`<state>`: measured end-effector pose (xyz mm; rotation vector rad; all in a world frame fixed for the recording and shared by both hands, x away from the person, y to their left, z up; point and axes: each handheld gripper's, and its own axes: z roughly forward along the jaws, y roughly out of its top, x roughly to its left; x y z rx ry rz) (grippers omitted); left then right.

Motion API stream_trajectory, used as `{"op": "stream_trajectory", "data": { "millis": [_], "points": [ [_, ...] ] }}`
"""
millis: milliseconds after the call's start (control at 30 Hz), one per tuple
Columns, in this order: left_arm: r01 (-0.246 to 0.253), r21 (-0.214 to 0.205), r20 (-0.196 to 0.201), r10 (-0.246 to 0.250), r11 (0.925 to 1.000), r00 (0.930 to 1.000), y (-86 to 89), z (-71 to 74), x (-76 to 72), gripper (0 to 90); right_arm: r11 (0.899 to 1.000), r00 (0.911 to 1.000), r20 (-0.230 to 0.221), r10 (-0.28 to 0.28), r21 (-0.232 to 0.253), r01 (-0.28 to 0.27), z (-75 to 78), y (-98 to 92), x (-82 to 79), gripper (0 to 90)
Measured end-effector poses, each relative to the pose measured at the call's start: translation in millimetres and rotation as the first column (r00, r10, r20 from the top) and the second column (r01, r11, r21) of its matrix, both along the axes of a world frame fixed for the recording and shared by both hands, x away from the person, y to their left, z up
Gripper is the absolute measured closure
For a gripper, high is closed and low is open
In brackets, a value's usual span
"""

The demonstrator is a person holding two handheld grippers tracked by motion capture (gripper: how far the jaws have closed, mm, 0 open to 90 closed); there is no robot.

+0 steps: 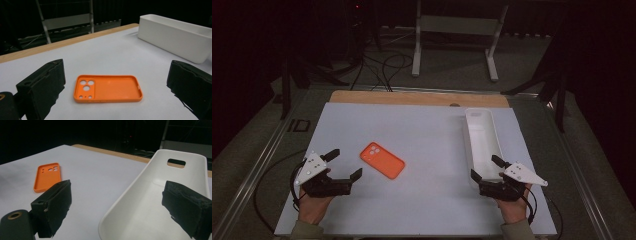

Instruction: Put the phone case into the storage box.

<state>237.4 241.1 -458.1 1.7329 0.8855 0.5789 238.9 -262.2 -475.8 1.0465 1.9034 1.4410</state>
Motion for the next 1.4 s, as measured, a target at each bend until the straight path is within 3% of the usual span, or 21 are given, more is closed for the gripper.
{"op": "stream_trajectory", "data": {
  "millis": [933,1067,1400],
  "points": [
    [0.025,-0.024,-0.023,-0.026,0.9994,0.9994,-18.5,-6.6,20.9,2.6,1.0,0.9997,0.011,-0.022,-0.011,0.023,-0.1,-3.2,0.5,9.2],
    [0.034,0.005,-0.033,-0.034,0.9994,0.9989,-24.4,-7.8,26.0,2.6,1.0,0.9997,0.008,-0.023,-0.013,0.023,-0.8,-3.2,0.6,9.2],
    [0.056,0.03,-0.059,-0.054,0.998,0.9968,-37.2,-9.9,38.1,3.2,1.0,0.9996,0.007,-0.029,-0.012,0.029,-2.0,-4.9,0.9,9.3]
  ]
}}
